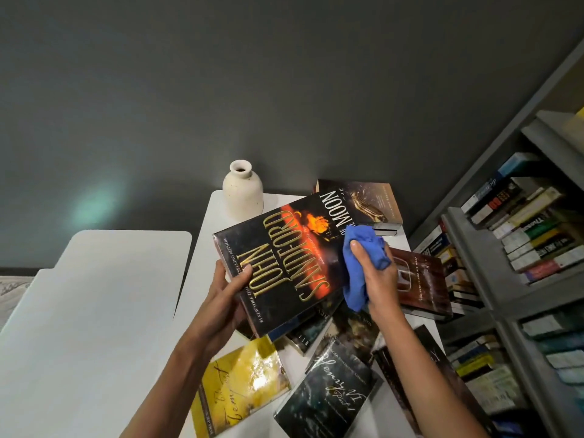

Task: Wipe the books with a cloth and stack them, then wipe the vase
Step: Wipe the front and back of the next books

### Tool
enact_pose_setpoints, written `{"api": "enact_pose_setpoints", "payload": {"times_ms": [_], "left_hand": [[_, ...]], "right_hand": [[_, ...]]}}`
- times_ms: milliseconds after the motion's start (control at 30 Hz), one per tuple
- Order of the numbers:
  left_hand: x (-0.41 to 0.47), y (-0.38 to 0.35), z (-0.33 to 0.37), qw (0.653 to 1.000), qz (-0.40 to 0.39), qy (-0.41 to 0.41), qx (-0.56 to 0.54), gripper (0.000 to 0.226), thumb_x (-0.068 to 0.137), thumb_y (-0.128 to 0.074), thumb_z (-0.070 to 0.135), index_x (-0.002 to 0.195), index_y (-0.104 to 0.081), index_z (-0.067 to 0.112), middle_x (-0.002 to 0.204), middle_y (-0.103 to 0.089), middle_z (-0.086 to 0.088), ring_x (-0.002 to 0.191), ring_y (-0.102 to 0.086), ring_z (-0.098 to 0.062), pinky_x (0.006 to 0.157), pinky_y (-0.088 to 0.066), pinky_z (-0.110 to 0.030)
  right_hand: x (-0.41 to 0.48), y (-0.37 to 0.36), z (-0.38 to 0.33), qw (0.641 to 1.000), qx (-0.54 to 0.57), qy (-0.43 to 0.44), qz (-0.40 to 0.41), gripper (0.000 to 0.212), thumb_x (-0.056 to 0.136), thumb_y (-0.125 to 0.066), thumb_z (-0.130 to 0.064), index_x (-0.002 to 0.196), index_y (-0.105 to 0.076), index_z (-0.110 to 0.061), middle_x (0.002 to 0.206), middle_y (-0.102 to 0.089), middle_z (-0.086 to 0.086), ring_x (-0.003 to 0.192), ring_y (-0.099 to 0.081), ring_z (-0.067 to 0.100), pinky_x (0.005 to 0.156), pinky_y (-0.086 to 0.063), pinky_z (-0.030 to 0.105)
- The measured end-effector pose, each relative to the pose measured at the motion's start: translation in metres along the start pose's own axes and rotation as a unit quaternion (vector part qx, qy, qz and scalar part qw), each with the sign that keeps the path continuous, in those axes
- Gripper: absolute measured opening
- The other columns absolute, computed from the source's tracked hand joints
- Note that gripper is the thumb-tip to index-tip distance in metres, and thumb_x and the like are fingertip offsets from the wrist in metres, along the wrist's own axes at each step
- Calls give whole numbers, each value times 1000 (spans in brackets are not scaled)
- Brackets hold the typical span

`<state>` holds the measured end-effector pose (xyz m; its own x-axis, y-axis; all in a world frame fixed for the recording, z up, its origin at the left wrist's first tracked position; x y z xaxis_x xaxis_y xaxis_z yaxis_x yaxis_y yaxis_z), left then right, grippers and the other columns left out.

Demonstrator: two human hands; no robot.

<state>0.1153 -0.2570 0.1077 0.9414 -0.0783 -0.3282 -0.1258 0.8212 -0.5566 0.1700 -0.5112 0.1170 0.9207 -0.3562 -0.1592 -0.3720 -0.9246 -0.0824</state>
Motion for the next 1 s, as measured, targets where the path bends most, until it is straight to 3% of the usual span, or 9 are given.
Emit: {"api": "enact_pose_setpoints", "payload": {"times_ms": [133, 200, 267, 333, 433, 567, 733, 867, 1000], "left_hand": [[14, -1, 9, 1000, 14, 18, 13, 78, 77, -59, 67, 137, -49, 18, 127, -64, -14, 113, -64, -33, 87, -57, -44], [19, -2, 9, 997, 57, -14, 50, 78, 79, -53, 69, 137, -48, 19, 126, -65, -13, 112, -65, -31, 97, -51, -48], [20, -6, 7, 993, 79, -40, 83, 68, 83, -51, 64, 135, -48, 21, 123, -67, -8, 108, -67, -26, 97, -50, -48], [19, -7, 4, 992, 83, -48, 87, 59, 87, -48, 56, 134, -48, 22, 120, -69, -7, 105, -69, -24, 91, -54, -43], [19, -15, 2, 993, 74, -57, 76, 56, 87, -48, 52, 132, -50, 18, 114, -71, -9, 99, -71, -25, 78, -59, -34], [24, -20, -1, 988, 111, -63, 82, 45, 87, -50, 55, 97, -63, 13, 82, -72, -2, 74, -70, -14, 66, -55, -28], [26, -2, 1, 990, 140, -28, -15, 78, 76, -64, 68, 129, -57, 10, 119, -66, -20, 110, -64, -38, 97, -50, -52], [22, -4, -1, 990, 135, -37, -8, 57, 94, -46, 52, 129, -57, 9, 118, -68, -16, 100, -70, -29, 75, -59, -34], [22, -11, 3, 989, 142, -47, -1, 60, 91, -54, 54, 126, -59, 6, 116, -66, -14, 98, -68, -25, 82, -55, -35]], "right_hand": [[3, -4, -7, 998, -49, 25, -25, 27, 83, -71, -24, 107, -59, -26, 111, -63, -2, 107, -61, 15, 94, -48, 24], [4, -7, -4, 983, -179, 40, -13, 47, 83, -67, -42, 125, -52, -24, 130, -48, 1, 120, -48, 16, 96, -40, 25], [1, -13, -6, 915, -395, 86, 15, 52, 87, -58, -52, 133, -46, -29, 142, -23, 6, 123, -28, 20, 93, -30, 28], [-8, -30, -15, 843, -508, 176, 28, 44, 90, -56, -48, 129, -51, -29, 134, -27, 10, 114, -29, 20, 92, -30, 29], [-32, -69, -27, 836, -479, 261, -53, 33, 93, -54, -41, 119, -54, -22, 114, -41, 6, 91, -51, 15, 73, -52, 31], [-94, -124, -32, 788, -457, 378, -167, 31, 95, -39, -47, 108, -49, -20, 101, -45, 1, 77, -53, 15, 59, -49, 28], [-126, -92, -17, 754, -403, 426, -296, 23, 88, -57, -38, 104, -55, -22, 93, -48, -4, 73, -53, 11, 59, -46, 27], [-105, -86, -20, 761, -427, 408, -268, 22, 83, -60, -37, 99, -51, -24, 93, -49, -6, 70, -52, 9, 56, -49, 28], [-104, -119, -40, 755, -457, 415, -222, 23, 86, -49, -42, 99, -45, -23, 95, -46, -3, 70, -54, 13, 55, -43, 28]]}}
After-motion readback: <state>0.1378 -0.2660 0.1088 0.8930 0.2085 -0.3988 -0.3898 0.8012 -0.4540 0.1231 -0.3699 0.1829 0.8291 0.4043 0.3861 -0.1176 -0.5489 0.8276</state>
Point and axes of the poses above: each hand's wrist, its own x-axis towards the middle knuckle, its own y-axis out of the back of the hand, z = x × y, the point moved 5 cm from there along x, towards the middle knuckle
